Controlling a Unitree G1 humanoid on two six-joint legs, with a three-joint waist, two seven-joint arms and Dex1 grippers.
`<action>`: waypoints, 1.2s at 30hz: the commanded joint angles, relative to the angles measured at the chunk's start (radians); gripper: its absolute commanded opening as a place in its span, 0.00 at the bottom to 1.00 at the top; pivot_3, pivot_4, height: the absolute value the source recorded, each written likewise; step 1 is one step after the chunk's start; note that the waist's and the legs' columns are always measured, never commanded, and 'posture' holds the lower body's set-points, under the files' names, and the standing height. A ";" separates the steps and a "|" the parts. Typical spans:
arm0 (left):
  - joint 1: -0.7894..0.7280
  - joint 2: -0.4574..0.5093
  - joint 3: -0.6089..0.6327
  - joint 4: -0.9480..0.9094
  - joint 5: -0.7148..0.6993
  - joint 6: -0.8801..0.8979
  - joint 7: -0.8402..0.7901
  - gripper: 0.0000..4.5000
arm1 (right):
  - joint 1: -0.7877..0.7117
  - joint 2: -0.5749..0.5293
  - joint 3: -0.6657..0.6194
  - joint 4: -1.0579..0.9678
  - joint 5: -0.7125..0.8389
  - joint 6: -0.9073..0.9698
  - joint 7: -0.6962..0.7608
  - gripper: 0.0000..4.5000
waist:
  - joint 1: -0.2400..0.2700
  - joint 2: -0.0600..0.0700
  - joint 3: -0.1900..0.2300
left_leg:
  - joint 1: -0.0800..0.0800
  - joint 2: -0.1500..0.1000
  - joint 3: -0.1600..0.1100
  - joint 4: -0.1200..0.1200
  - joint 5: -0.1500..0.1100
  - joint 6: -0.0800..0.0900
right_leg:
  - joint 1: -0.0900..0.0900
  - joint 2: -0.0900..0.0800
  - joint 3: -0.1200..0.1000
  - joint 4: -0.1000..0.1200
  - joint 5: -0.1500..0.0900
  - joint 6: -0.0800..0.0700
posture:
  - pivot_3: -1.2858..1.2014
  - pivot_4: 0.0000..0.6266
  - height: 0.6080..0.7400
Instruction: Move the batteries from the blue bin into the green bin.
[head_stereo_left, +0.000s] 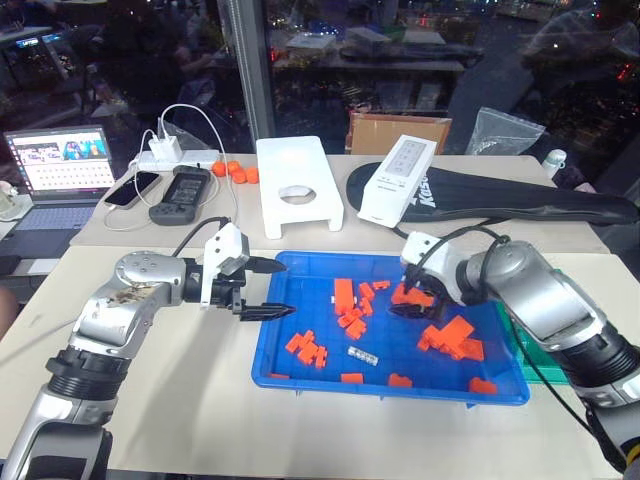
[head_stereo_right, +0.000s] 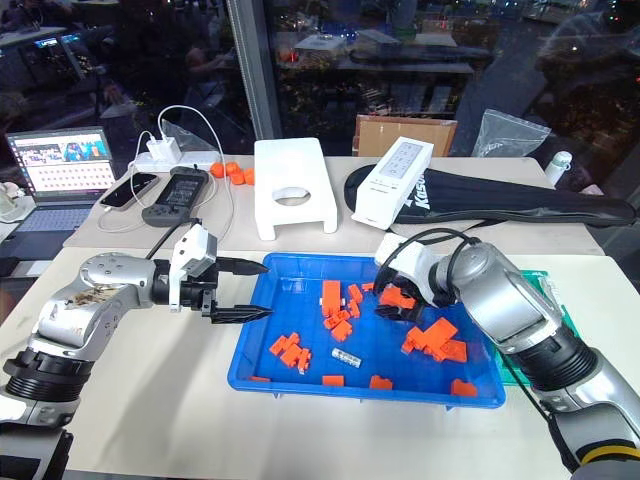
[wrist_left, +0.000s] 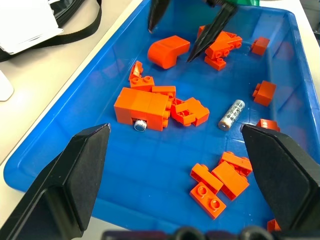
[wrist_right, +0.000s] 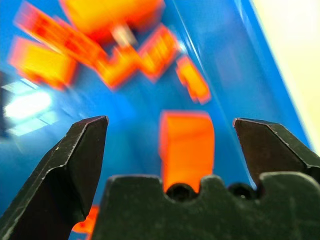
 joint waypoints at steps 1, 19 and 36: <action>-0.027 0.003 0.009 -0.010 0.005 -0.008 -0.002 1.00 | 0.031 0.027 0.029 -0.104 0.041 0.062 0.005 0.99 | 0.000 0.000 0.000 | 0.000 0.000 0.000 0.000 0.000 0.000 | 0.000 0.000 0.000 0.000 0.000 0.000 | 0.52 0.24 0.86; -0.019 0.019 0.016 -0.012 0.000 -0.007 -0.018 1.00 | 0.136 0.075 0.127 -0.101 0.034 0.123 -0.109 0.29 | 0.000 0.000 0.000 | 0.000 0.000 0.000 0.000 0.000 0.000 | 0.000 0.000 0.000 0.000 0.000 0.000 | 0.52 0.24 0.86; -0.065 -0.029 0.000 0.045 -0.010 0.016 -0.020 1.00 | 0.167 -0.326 -0.371 0.062 0.096 0.061 -0.001 0.06 | 0.008 -0.001 0.000 | -0.001 -0.001 0.000 0.000 0.000 0.000 | 0.001 -0.001 0.000 -0.003 0.000 0.000 | 0.52 0.24 0.86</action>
